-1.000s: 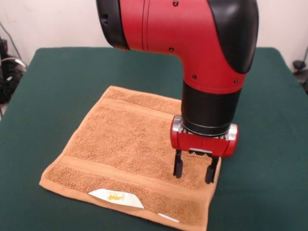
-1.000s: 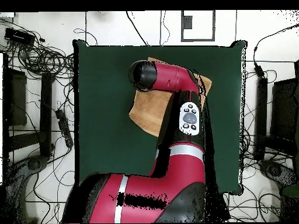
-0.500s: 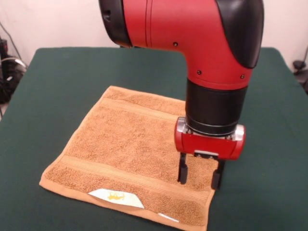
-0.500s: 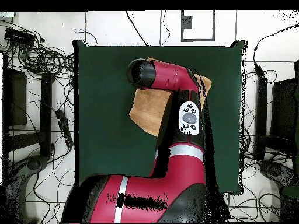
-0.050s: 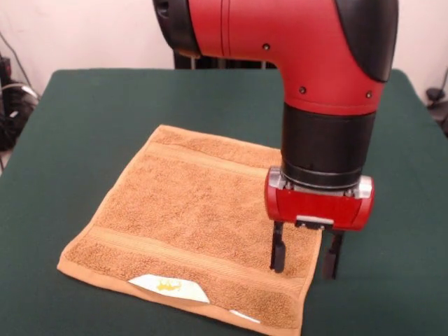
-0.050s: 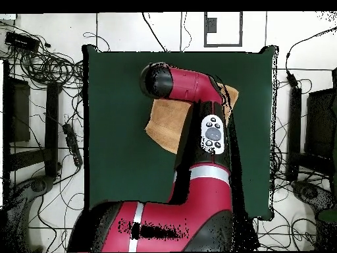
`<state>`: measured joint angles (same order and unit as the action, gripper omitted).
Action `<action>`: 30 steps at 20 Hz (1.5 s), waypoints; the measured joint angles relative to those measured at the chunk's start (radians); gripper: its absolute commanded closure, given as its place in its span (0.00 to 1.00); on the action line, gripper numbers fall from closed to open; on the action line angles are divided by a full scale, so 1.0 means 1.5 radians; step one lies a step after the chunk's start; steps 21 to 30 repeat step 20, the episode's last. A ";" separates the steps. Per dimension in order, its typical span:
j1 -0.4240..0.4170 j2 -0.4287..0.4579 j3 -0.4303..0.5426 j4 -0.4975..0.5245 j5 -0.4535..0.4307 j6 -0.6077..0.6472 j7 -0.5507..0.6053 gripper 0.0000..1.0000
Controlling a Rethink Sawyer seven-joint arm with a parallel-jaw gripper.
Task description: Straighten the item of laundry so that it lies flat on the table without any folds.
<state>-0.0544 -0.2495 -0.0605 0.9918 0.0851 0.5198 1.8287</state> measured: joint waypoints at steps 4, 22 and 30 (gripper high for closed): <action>0.002 -0.016 0.000 0.019 0.000 0.000 0.000 0.00; 0.006 -0.042 0.000 0.062 0.001 0.000 0.000 0.00; 0.006 -0.042 0.000 0.062 0.001 0.000 0.000 0.00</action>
